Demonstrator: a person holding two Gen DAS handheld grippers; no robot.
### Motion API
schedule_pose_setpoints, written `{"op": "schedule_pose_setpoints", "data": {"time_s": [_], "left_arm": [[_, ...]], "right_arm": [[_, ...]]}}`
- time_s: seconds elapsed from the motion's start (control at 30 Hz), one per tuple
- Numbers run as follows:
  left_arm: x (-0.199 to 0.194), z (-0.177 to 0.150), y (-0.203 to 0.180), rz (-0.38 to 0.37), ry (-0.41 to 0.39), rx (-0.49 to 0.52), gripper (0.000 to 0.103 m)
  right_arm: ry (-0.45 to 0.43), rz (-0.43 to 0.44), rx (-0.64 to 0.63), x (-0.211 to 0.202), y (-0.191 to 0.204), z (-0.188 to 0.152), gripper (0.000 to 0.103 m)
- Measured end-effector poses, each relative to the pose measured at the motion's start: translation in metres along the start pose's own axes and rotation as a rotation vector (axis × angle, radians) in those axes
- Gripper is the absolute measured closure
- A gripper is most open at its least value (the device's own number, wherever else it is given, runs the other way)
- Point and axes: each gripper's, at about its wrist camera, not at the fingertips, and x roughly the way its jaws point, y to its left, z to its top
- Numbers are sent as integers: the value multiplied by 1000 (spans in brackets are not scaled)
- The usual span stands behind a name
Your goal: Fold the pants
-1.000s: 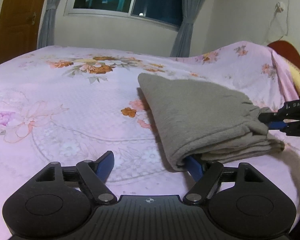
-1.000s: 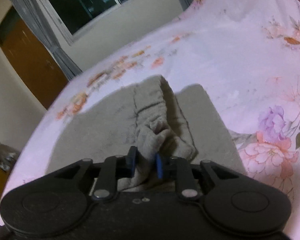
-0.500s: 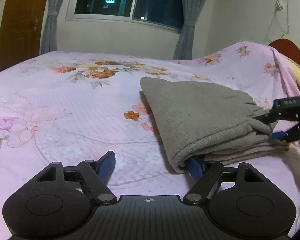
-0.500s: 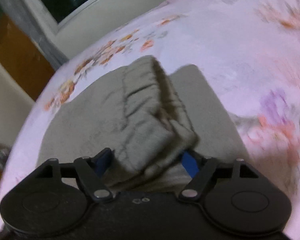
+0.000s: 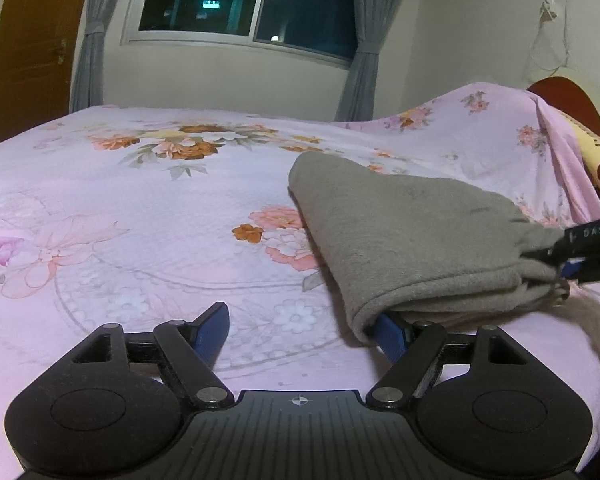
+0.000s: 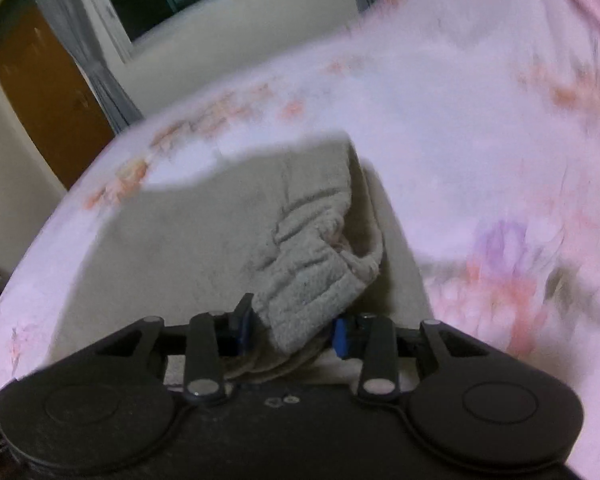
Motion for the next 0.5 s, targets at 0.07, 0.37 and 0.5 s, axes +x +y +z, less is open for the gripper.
{"op": "schedule_pose_setpoints", "data": {"time_s": [0.07,0.37,0.5], "left_arm": [[-1,-1,0,3,0,-7,26],[-1,-1,-1,-25,2,-4,26],[0,-2,-3,-31,2,2,26]], "right_arm": [[-62,29,-52,-11,11,8,66],[-25,39,-125,2,-8,22,67],[35,35,-71,17,-17,21,66]]}}
